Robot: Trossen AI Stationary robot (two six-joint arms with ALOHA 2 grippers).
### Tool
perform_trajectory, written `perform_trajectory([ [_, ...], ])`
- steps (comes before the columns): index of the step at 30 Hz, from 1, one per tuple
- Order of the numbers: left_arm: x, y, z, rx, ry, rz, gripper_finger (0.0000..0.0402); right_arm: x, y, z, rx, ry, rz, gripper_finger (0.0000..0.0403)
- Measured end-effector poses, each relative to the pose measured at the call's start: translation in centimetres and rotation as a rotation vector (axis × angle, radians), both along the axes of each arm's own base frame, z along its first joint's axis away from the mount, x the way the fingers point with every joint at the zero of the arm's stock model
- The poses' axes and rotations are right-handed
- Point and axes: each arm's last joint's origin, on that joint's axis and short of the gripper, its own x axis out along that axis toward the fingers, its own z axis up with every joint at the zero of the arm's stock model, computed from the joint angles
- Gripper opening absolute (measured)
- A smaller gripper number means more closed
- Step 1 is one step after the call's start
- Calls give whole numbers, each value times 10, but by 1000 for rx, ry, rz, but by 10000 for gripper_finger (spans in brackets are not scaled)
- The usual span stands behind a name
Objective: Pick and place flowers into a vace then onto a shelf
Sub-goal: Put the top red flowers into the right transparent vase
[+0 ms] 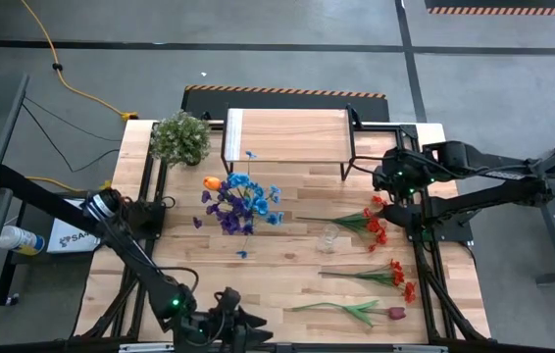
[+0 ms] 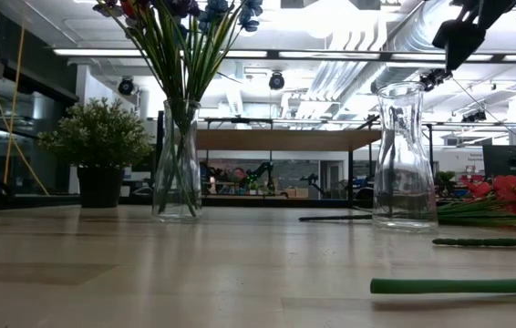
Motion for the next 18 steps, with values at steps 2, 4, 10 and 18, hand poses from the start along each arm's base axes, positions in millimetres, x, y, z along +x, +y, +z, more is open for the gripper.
perform_trajectory([
  [2,-1,-1,-1,2,3,-2,346,1,-1,0,-43,-2,-19,394],
  [4,-5,-4,-1,4,2,-12,343,2,-3,0,-102,-14,-37,394],
  [10,-13,-9,-6,29,45,-42,339,15,-7,0,-198,-46,-72,394],
  [18,-23,-12,-13,43,112,-61,339,47,-11,-22,-230,84,-18,394],
])
